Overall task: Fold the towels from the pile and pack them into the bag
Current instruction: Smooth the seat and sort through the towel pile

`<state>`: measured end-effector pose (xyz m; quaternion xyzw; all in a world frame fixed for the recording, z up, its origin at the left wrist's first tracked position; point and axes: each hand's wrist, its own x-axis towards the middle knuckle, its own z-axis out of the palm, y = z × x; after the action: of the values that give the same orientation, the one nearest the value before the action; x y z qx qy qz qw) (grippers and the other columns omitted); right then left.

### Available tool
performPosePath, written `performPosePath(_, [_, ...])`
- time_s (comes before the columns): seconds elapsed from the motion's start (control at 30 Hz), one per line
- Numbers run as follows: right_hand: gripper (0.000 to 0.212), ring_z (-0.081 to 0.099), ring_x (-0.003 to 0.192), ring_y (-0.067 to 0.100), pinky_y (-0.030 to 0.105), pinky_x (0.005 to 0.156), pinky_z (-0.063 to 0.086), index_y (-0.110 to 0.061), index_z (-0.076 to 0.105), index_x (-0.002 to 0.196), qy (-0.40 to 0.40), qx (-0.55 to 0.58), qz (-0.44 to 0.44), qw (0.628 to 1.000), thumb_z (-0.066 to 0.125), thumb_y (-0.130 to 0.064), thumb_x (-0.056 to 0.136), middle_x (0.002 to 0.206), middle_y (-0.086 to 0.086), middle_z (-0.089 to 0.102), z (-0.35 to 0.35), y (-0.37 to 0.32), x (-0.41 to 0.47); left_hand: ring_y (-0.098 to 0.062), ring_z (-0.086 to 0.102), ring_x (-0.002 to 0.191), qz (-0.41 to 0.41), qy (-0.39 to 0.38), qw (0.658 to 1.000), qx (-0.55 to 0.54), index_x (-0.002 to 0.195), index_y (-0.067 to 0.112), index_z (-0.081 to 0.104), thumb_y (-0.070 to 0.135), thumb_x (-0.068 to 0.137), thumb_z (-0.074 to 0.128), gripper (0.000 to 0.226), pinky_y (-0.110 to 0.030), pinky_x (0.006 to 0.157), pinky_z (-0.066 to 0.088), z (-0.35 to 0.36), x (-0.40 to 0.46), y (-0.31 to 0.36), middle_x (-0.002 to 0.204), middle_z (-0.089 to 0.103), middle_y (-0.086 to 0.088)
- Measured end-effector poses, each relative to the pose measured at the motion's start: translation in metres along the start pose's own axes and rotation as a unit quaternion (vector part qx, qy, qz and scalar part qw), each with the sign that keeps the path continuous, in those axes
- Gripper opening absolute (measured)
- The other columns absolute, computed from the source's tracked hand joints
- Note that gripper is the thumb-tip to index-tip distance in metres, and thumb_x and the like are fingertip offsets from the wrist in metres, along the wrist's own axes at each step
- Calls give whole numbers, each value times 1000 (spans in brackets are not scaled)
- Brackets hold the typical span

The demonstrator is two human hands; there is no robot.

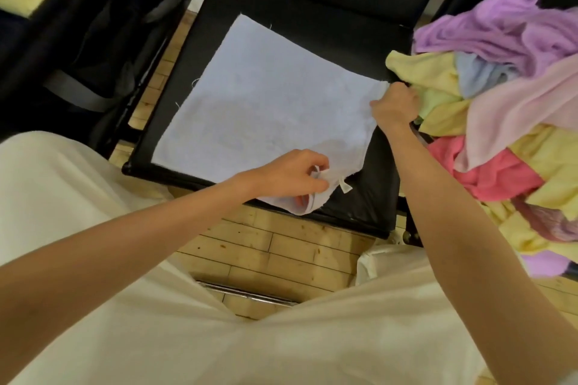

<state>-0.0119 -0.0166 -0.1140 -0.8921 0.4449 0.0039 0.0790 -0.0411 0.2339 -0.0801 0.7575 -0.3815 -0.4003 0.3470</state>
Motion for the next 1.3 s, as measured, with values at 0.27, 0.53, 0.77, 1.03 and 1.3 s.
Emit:
performPosePath(0.27, [40, 40, 52, 11, 28, 55, 41, -17, 34, 57, -30, 504, 99, 857, 60, -13, 88, 57, 0, 40, -9, -18, -13, -24, 70, 73, -72, -28, 980, -185, 86, -8, 56, 7, 91, 57, 16, -38, 65, 59, -6, -27, -3, 81, 66, -7])
performPosePath(0.53, [24, 49, 44, 9, 21, 50, 47, -17, 40, 77, -49, 608, 46, 791, 57, -12, 93, 64, 4, 50, -11, -143, -34, -15, 50, 56, -137, 146, 964, -177, 56, 15, 48, 1, 83, 63, 33, -25, 56, 46, -73, -93, -57, 59, 43, 0])
performPosePath(0.77, [26, 56, 47, 9, 22, 56, 54, -19, 38, 76, -50, 568, 16, 821, 54, -16, 96, 71, 3, 56, 26, -249, -55, -22, 40, 56, -178, 248, 951, -44, 60, 8, 40, 14, 80, 64, 32, -38, 57, 40, -111, -131, -98, 59, 37, -4])
performPosePath(1.03, [24, 59, 64, 18, 29, 68, 57, -17, 39, 78, -75, 513, 34, 854, 55, -19, 95, 78, 4, 55, 53, -276, -66, -16, 50, 64, -237, 226, 913, 244, 75, 18, 44, 31, 96, 51, 25, -30, 59, 43, -114, -137, -118, 71, 49, 1])
performPosePath(1.3, [16, 57, 77, 16, 26, 69, 51, -15, 43, 100, -98, 392, -222, 887, 56, -11, 92, 86, -2, 51, 38, -178, -151, -22, 51, 111, -57, 252, 914, 313, 122, 9, 57, 15, 91, 58, 32, -30, 87, 46, -112, -137, -115, 124, 53, -7])
